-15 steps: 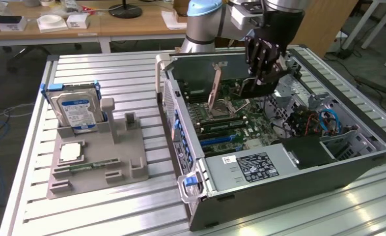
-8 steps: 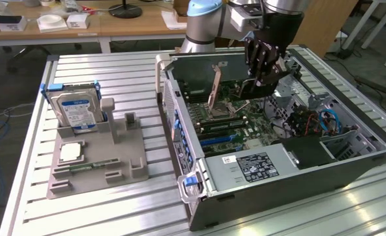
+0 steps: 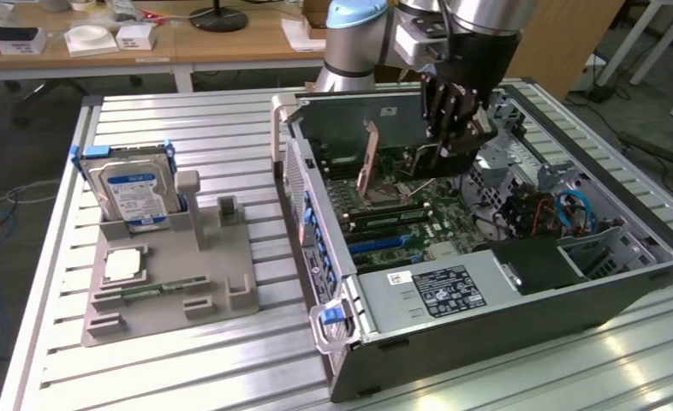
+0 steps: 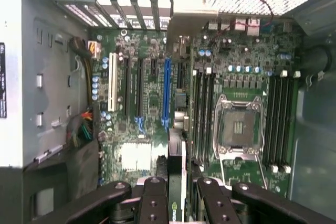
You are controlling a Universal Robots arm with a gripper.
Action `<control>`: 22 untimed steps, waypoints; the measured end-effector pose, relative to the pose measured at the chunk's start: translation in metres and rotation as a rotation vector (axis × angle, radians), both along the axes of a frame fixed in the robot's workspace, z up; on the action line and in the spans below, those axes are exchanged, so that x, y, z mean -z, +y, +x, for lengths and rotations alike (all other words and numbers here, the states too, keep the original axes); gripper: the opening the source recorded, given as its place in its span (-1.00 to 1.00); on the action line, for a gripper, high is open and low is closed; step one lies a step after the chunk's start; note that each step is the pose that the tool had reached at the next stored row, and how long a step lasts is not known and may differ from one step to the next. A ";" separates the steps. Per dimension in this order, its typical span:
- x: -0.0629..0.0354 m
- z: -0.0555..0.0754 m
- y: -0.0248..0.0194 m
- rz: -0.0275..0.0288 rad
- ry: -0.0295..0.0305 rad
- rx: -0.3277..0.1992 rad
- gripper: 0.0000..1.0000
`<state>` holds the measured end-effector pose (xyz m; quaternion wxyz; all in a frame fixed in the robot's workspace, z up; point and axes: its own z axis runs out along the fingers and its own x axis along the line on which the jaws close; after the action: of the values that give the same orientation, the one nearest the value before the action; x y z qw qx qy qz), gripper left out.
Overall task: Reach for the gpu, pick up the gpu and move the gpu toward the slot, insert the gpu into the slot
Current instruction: 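Insert the gpu into the slot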
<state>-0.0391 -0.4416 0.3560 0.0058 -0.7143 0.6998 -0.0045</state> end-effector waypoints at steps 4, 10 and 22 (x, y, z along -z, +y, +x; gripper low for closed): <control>0.0074 0.000 -0.0001 -0.0001 0.0000 0.000 -0.47; 0.0181 0.000 -0.0056 0.0000 -0.0001 0.000 -0.47; 0.0344 -0.012 -0.0068 -0.0049 0.0000 0.049 -0.47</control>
<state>-0.0515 -0.4483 0.3216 0.0040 -0.6970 0.7171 -0.0063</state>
